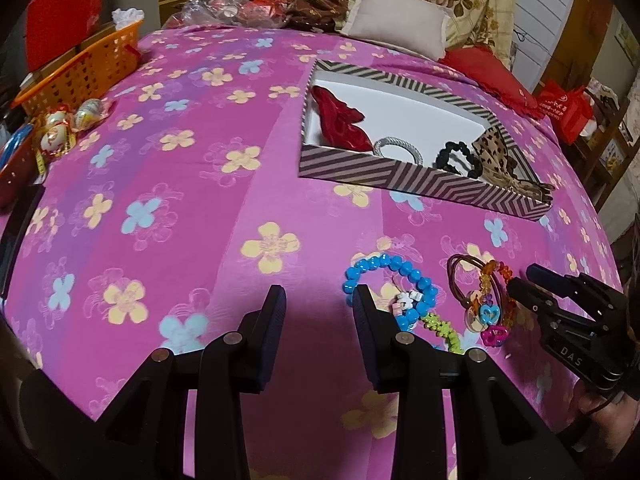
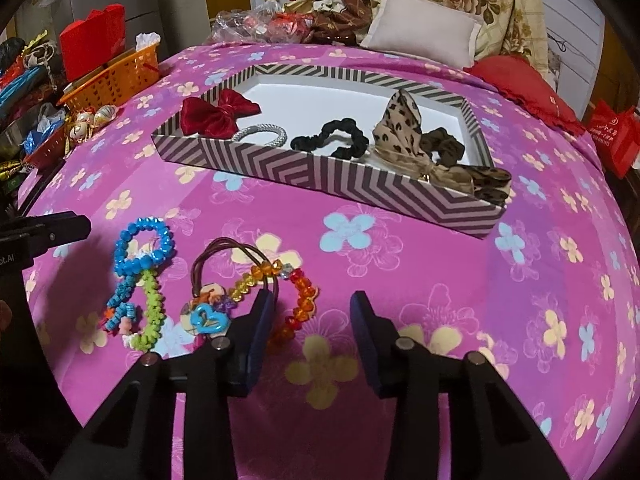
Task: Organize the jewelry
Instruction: 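Grasp the blue beaded bracelet with the left gripper while the right grasps the orange beaded bracelet, then carry the blue bracelet into the tray with the left gripper while the right carries the orange bracelet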
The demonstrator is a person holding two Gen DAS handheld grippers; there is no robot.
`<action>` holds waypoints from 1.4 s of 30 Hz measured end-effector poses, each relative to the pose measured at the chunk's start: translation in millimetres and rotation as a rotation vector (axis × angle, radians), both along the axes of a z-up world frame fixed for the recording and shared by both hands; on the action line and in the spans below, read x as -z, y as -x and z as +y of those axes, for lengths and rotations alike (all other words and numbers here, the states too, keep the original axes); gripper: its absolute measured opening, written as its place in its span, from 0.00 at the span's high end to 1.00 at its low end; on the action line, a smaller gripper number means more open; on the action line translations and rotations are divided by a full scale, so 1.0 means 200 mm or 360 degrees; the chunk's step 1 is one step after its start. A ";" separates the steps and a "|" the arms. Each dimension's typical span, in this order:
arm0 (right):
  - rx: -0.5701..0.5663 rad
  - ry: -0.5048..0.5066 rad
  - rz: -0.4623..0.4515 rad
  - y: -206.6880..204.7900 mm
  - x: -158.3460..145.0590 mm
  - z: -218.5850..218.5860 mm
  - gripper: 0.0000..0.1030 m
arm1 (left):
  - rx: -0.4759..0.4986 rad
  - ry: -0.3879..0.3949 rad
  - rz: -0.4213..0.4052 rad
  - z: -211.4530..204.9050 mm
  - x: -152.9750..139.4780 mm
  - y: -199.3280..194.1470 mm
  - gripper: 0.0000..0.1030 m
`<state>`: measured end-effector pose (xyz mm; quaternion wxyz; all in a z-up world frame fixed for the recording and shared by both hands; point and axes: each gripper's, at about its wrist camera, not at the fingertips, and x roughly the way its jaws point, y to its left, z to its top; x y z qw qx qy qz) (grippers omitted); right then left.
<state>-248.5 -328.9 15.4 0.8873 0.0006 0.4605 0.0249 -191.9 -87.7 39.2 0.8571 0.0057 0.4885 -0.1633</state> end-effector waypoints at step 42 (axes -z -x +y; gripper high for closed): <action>-0.0110 0.0000 -0.0207 0.04 -0.15 0.06 0.92 | 0.0221 0.0097 -0.0063 -0.12 -0.05 -0.02 1.00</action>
